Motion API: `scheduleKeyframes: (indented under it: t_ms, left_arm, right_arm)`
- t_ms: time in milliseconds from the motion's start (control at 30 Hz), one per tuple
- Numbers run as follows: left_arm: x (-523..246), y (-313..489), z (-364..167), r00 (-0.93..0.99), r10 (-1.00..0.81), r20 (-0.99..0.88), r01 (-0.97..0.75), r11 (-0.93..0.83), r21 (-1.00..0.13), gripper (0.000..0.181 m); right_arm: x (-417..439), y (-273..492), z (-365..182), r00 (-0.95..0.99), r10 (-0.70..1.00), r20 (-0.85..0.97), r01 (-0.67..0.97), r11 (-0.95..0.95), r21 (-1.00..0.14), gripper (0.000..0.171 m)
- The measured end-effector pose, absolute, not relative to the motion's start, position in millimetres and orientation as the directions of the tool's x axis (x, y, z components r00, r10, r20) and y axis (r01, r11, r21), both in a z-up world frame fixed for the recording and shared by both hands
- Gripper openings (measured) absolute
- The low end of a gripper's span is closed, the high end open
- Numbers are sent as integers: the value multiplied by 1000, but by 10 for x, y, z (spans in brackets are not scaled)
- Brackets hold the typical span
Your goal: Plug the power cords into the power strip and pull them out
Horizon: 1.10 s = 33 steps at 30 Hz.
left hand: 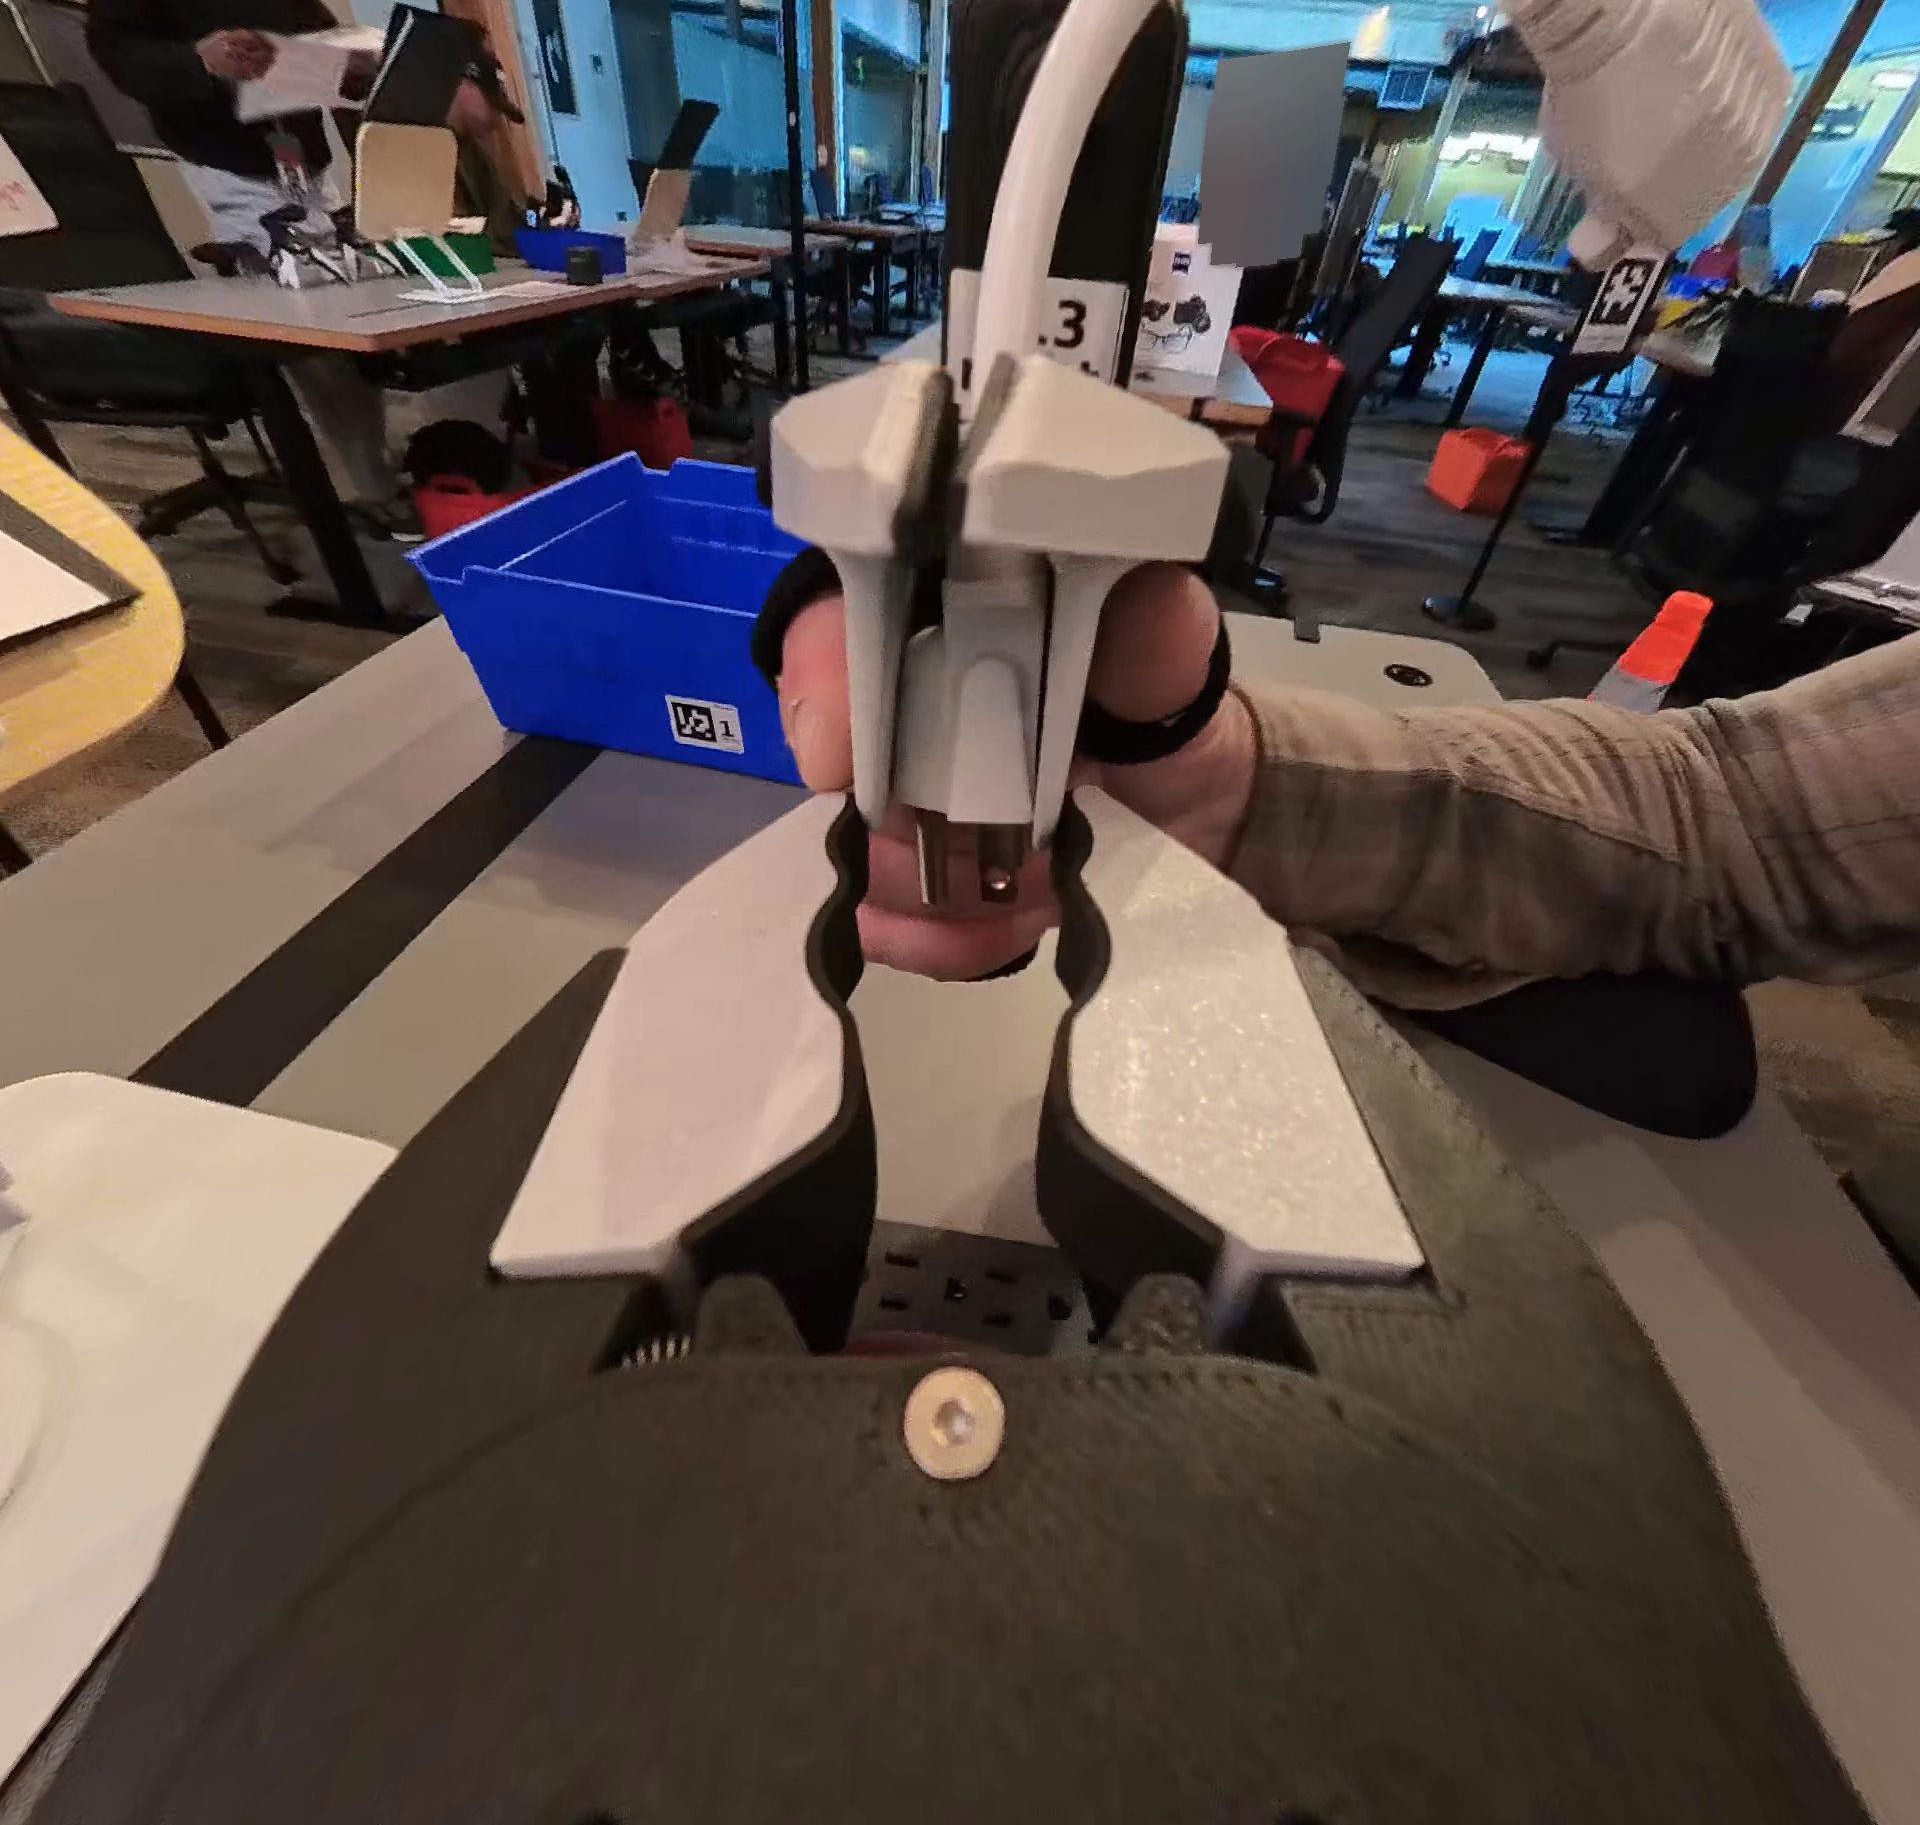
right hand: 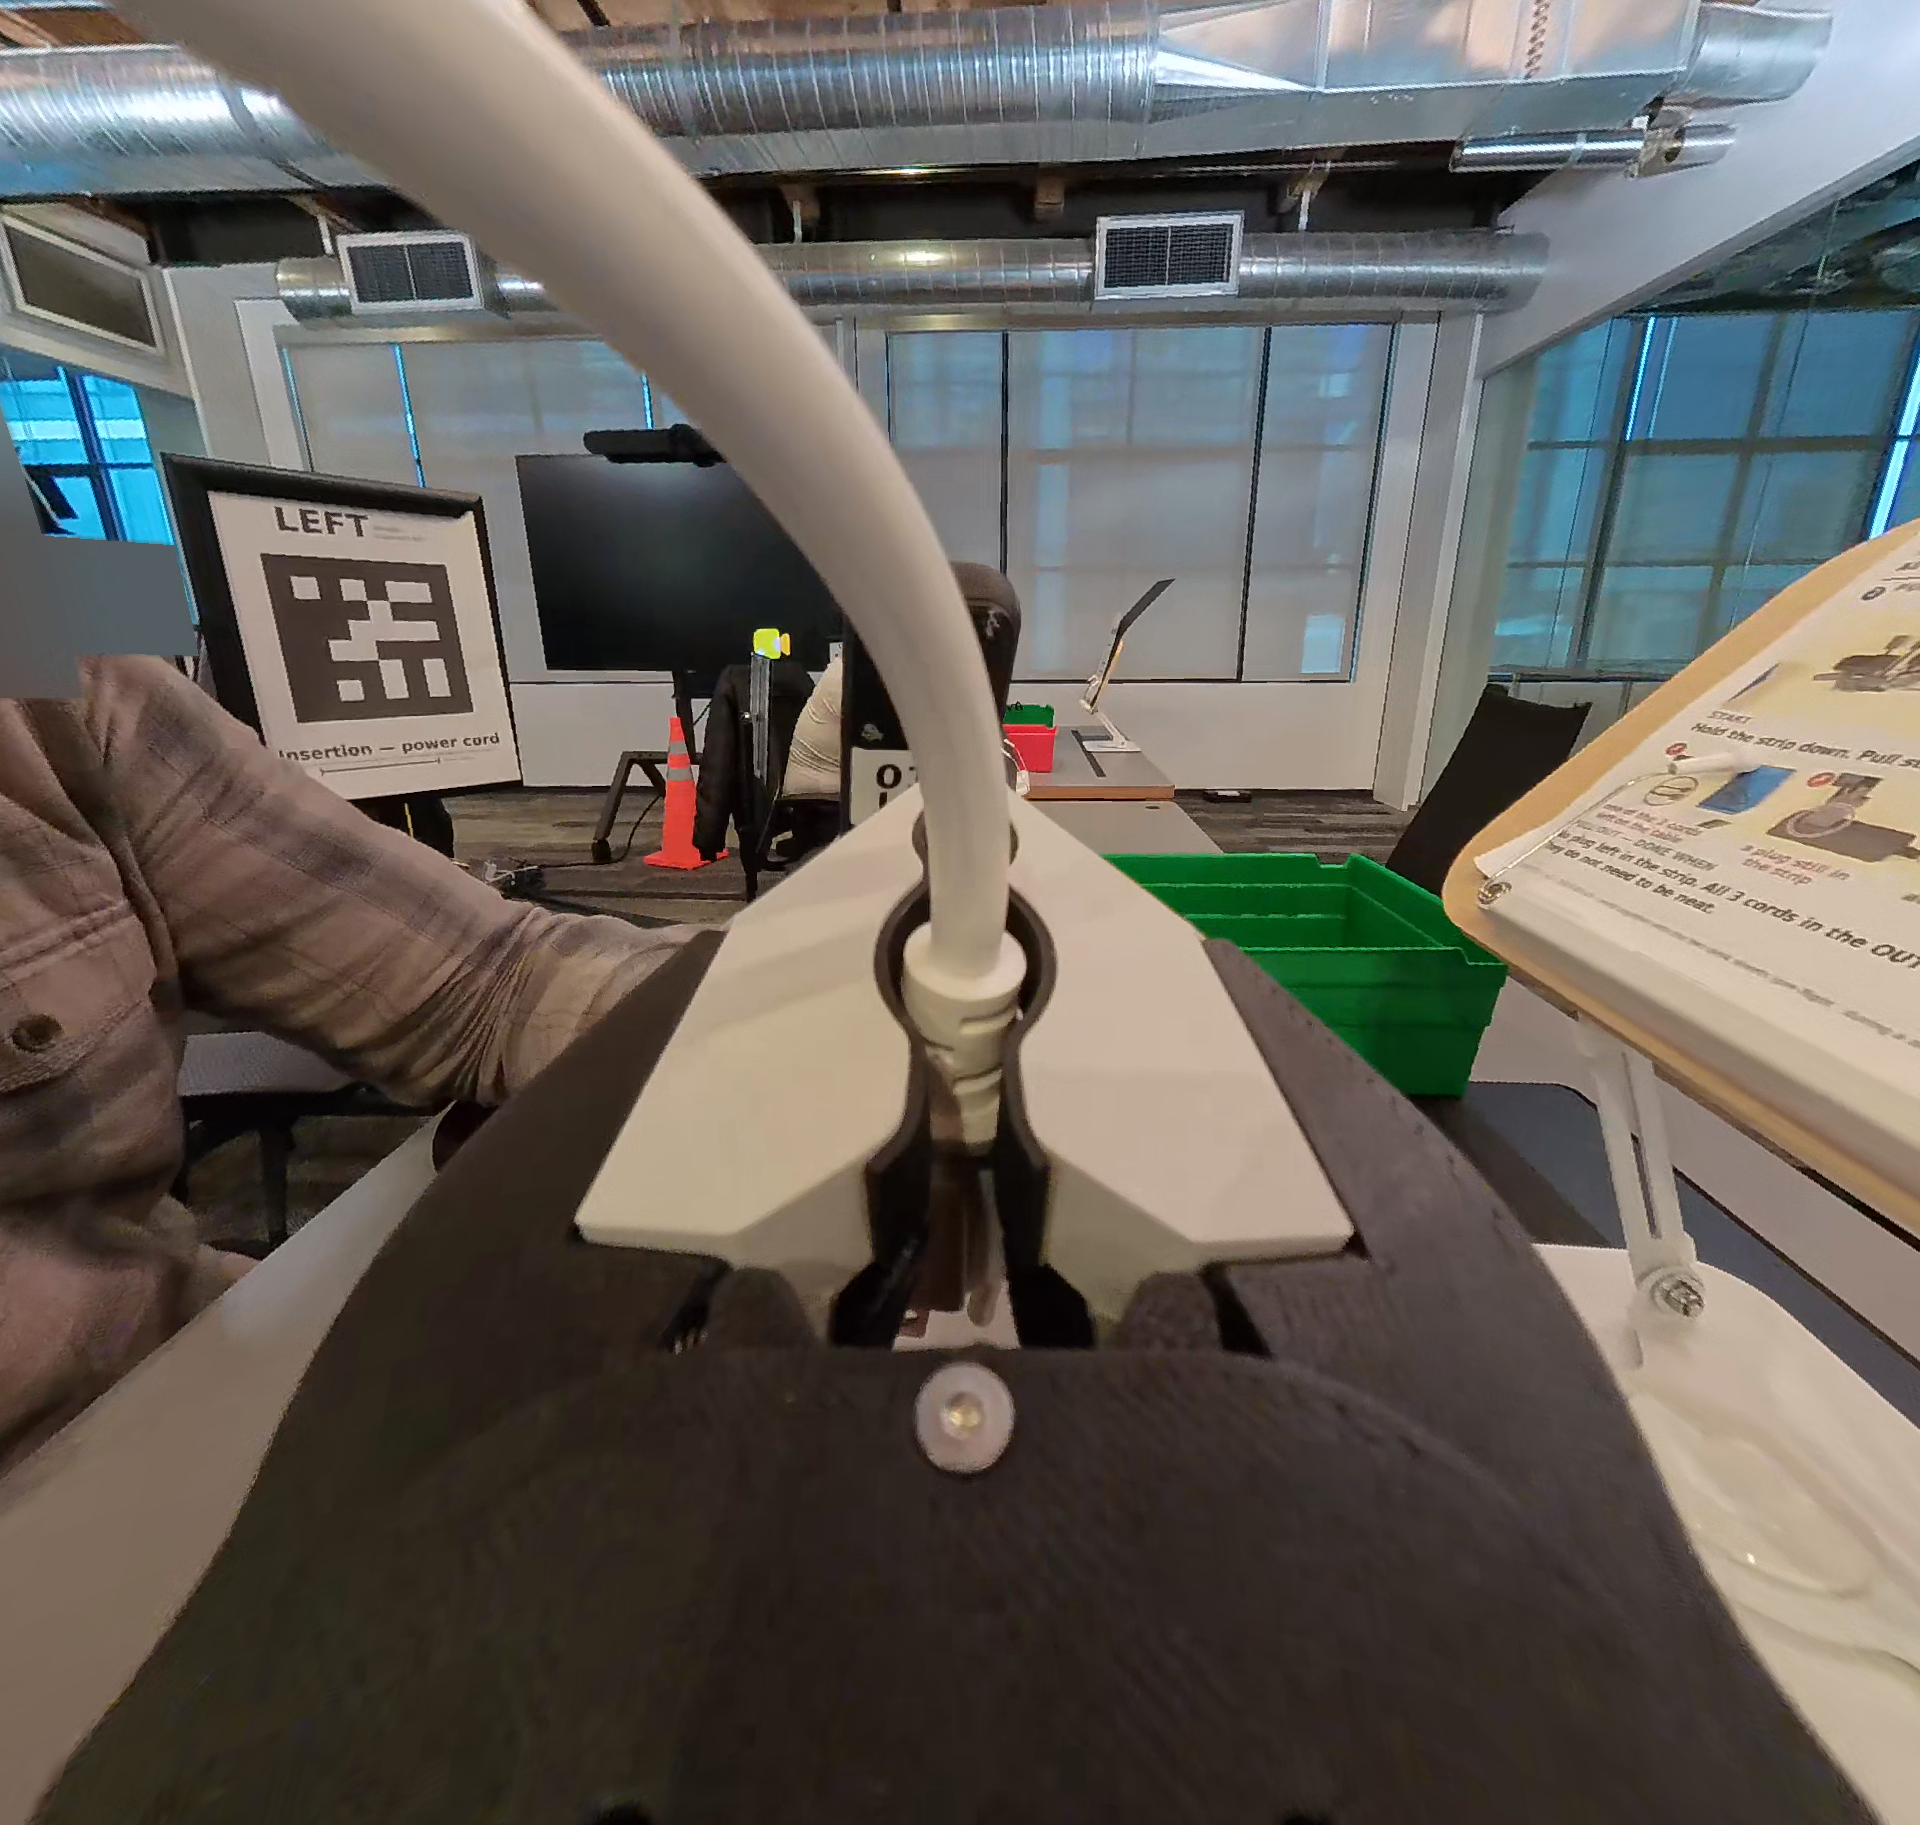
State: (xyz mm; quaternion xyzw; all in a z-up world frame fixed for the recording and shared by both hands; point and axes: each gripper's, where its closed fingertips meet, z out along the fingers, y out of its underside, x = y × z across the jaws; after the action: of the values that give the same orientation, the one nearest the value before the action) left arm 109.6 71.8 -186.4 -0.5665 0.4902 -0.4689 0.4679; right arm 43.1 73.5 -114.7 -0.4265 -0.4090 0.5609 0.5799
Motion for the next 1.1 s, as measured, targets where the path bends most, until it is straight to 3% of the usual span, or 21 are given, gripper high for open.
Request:
scheduleKeyframes:
  t_ms: [433, 767, 1000, 1100]
  left_arm:
    - [1079, 716, -1860, 7, -979, 201, -51, -202, -978, 32]
    - [1015, 555, -1885, -168, -952, 258, -72, -249, -966, 32]
    - [1014, 548, -1872, -157, -964, 213, -57, -206, -977, 30]
    - [988, 554, -1874, -188, -951, 247, -43, -244, -969, 23]
  right_arm:
    - [428, 815, -1147, 41, 995, -91, -331, -72, -941, 1]
    - [450, 603, -1162, -176, 976, -126, -345, -182, -921, 0]
    - [476, 584, -1128, -203, 969, -139, -364, -206, -908, 2]
    - [499, 503, -1099, -268, 955, -130, -370, -226, -901, 22]
